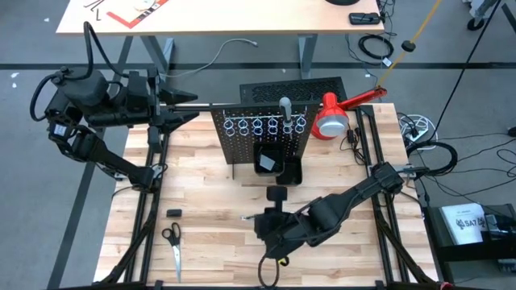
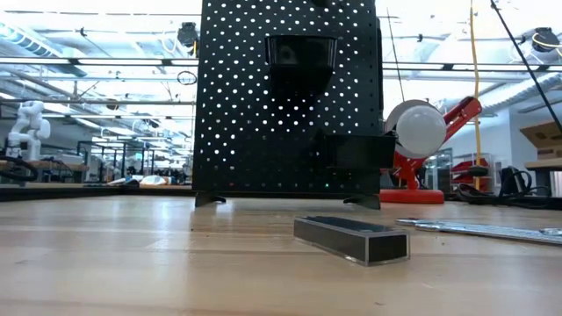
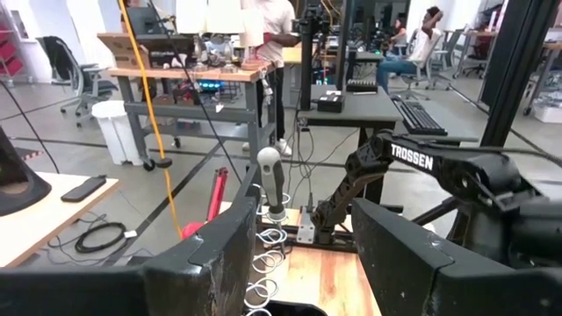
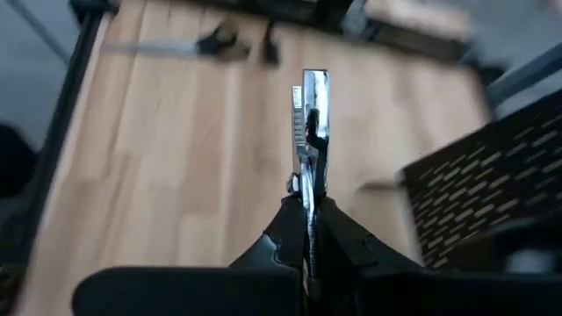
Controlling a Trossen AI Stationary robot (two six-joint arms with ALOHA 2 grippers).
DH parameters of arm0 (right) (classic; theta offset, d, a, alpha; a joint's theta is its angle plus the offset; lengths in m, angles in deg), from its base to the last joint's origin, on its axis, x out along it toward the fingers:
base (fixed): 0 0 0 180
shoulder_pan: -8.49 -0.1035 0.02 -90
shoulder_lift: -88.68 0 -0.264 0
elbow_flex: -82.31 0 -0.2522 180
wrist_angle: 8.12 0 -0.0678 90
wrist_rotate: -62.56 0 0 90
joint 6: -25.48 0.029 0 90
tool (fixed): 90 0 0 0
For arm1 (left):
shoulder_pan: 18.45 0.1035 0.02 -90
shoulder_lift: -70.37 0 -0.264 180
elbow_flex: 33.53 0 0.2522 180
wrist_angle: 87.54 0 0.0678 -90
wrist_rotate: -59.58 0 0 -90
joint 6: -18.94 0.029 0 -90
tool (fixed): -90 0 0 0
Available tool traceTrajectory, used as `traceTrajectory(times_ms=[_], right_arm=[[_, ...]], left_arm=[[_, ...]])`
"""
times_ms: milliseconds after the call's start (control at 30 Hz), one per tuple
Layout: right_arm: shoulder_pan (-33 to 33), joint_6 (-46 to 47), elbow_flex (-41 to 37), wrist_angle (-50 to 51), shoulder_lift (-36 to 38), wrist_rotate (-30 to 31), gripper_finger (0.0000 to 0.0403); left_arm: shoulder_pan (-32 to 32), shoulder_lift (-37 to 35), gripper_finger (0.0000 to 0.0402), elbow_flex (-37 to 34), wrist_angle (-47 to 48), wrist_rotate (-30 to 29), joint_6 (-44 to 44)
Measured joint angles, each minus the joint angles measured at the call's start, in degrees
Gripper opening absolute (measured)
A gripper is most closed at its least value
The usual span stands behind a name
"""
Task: Hang tools onto peg board
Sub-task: Hang the pliers on the pegboard
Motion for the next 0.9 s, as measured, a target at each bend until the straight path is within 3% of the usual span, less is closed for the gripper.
traceTrajectory(times_ms=[133, 433, 900], right_arm=[[0.0, -6.8, 4.9, -2.1, 0.2, 4.6, 0.0004], [0.1, -23.5, 4.3, -18.6, 4.7, 7.5, 0.0004], [1.3, -29.9, 4.3, -21.8, 6.6, 10.5, 0.0003]], left_arm=[[0.0, -0.1, 0.0199, 0.0, -0.4, 0.0, 0.0], [0.0, -0.6, 0.0199, 0.0, -1.8, 2.3, 1.6], [0.0, -1.4, 0.0199, 0.0, -2.4, 3.0, 3.1]])
